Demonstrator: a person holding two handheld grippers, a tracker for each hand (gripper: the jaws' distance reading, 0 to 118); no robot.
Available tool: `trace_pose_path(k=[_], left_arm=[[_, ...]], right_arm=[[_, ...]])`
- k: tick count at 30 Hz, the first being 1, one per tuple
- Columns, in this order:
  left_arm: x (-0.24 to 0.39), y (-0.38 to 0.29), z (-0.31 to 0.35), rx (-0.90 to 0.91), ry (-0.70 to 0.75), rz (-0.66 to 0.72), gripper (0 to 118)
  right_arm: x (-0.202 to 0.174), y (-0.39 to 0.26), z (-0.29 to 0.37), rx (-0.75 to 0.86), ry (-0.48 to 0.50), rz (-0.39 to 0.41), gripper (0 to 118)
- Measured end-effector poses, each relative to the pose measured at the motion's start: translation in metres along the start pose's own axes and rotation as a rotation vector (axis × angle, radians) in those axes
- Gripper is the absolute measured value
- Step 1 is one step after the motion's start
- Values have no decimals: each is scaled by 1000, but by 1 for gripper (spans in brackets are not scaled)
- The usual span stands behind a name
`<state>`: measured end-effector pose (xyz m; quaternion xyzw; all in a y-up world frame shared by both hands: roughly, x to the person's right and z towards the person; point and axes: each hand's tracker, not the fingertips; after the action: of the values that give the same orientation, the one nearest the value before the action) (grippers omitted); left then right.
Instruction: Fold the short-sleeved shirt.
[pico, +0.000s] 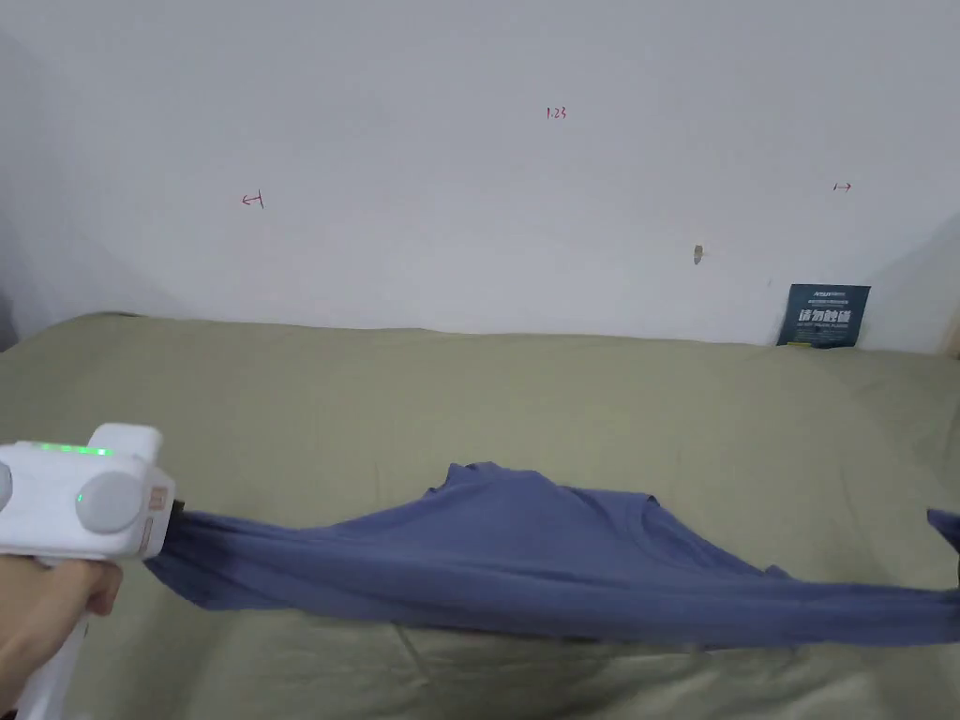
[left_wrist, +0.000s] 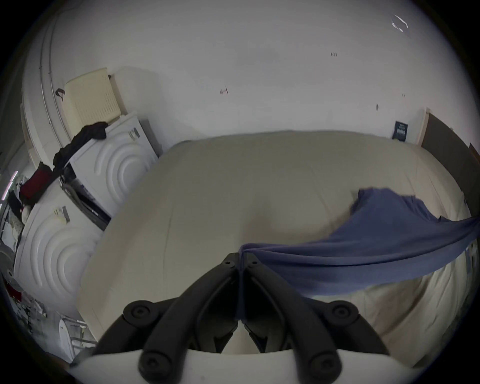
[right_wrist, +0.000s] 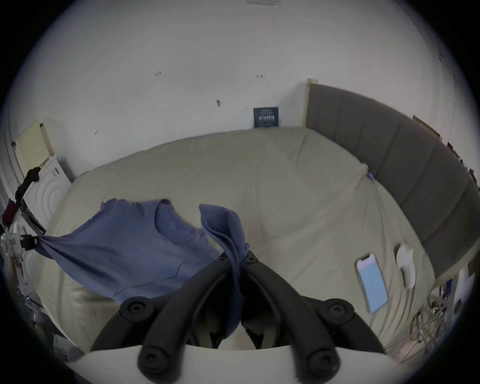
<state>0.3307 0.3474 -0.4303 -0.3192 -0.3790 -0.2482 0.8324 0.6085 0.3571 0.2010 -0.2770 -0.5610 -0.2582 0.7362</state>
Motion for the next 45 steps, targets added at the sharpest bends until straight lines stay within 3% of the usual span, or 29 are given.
trace_pose_path(k=[11, 19, 20, 21, 22, 23, 24, 25, 28, 33, 34, 35, 36, 37, 39, 41, 45], left_arm=[[-38, -148, 56, -96, -28, 14, 0], [-43, -192, 64, -112, -69, 60, 0], [-43, -194, 64, -109, -73, 74, 0], [-43, -195, 65, -92, -90, 98, 3], [-43, -197, 65, -67, -118, 120, 22], [-44, -198, 67, -50, -110, 121, 67], [-44, -198, 67, -55, -100, 126, 118], [-44, -199, 69, -32, -93, 139, 116], [-44, -214, 99, 33, -102, 172, 115], [-32, -197, 133, 142, -155, 174, 110], [-29, -199, 144, 176, -163, 175, 101], [-24, -201, 154, 208, -159, 179, 82], [-20, -203, 162, 237, -165, 153, 24], [-17, -205, 169, 261, -180, 131, 0], [-7, -211, 188, 351, -139, 153, 0], [-8, -216, 204, 329, -166, 131, 0], [-5, -233, 216, 360, -132, 112, 0]], right_arm=[[46, -145, 59, -86, 45, -101, 5], [60, -180, 64, -111, 36, -136, 6], [57, -180, 64, -101, 39, -133, 9], [55, -180, 65, -79, 36, -128, 33], [54, -179, 66, -46, 7, -113, 71], [55, -178, 66, -48, 4, -106, 108], [51, -180, 69, -42, 5, -108, 118], [48, -180, 73, 34, 19, -116, 118], [38, -179, 81, 6, 16, -90, 118], [10, -185, 104, 114, 72, -37, 116], [2, -187, 110, 142, 92, -22, 106], [-7, -190, 117, 167, 103, -8, 78], [-19, -193, 128, 201, 103, 21, 16], [-32, -196, 137, 241, 64, 62, 1], [-52, -205, 149, 334, 8, 106, 1], [-62, -214, 157, 335, 75, 74, 1], [-84, -228, 176, 373, 79, 98, 1]])
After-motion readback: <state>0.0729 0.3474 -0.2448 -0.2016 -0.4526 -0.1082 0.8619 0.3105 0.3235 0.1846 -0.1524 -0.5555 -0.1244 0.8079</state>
